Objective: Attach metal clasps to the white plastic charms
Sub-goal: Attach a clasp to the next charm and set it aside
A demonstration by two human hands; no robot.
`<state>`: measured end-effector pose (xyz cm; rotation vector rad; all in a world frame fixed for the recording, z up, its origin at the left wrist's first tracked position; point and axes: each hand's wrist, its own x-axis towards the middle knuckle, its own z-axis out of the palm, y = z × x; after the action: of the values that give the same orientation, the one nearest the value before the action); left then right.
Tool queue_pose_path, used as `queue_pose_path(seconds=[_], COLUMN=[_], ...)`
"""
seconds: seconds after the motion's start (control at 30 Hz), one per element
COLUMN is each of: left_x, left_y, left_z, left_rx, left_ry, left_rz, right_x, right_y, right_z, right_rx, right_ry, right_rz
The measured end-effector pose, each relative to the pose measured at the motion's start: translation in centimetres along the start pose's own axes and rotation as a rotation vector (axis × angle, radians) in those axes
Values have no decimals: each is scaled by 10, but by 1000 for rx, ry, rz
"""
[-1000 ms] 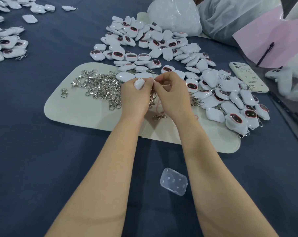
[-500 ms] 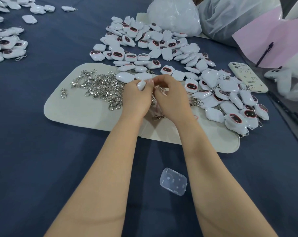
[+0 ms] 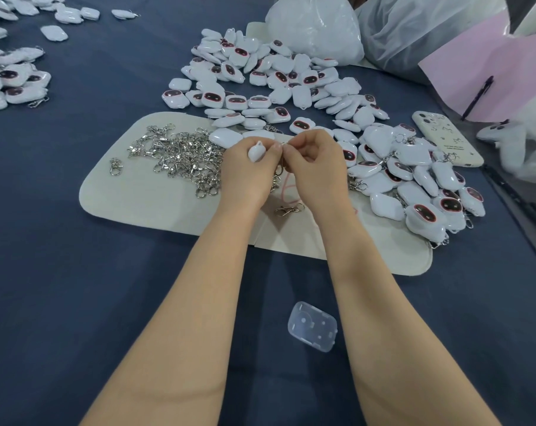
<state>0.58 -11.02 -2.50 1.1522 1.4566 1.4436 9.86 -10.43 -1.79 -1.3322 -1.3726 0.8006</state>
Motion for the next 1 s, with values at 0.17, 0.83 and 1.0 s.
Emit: queue_pose_path(seconds=[0.17,0.83,1.0], left_x=[1,1,0], left_y=[-1,-3,-2], left_z=[0,0,0], left_rx=[140,93,86], left_ry=[45,32,41], left_rz=[68,-7,-13], right_x=[0,1,1], right_y=[1,5,5], right_z=[4,4,3], right_rx=[-30,-49,-11], right_ry=[-50,-44,-63], right_rz=[-14,-37,-7])
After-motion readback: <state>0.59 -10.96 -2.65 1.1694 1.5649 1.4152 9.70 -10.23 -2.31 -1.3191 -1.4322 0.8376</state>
